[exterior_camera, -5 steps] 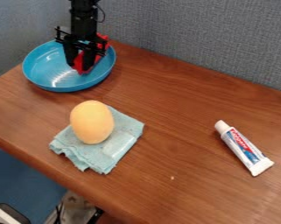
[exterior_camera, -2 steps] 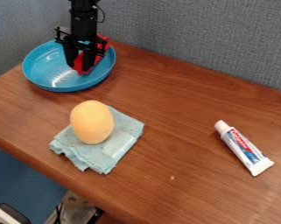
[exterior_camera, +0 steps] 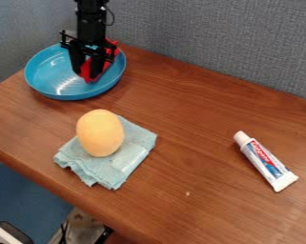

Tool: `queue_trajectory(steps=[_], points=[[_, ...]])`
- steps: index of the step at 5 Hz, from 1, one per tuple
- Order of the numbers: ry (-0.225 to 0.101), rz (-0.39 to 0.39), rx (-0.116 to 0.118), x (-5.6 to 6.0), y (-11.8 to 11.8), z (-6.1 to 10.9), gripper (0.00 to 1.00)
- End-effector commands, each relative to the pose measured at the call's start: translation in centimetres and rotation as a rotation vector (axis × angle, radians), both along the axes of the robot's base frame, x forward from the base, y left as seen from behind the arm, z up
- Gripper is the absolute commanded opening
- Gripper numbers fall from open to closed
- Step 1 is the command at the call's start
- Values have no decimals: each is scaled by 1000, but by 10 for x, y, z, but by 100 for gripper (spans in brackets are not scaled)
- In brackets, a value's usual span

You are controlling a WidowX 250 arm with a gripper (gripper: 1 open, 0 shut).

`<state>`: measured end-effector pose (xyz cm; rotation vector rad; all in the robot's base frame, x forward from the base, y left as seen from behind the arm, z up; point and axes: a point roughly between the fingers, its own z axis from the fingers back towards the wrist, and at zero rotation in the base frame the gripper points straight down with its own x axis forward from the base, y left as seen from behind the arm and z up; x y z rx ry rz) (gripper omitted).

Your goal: Put the red object on the blue plate

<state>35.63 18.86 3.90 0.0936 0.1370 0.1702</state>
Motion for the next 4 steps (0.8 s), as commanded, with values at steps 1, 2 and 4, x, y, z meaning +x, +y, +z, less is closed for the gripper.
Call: queue_trajectory(steps=[1,2,4], points=[[-47,18,20,-2,8,23,0],[-49,16,17,-2,6,25,0],[-56,10,8,-3,3,30,0]])
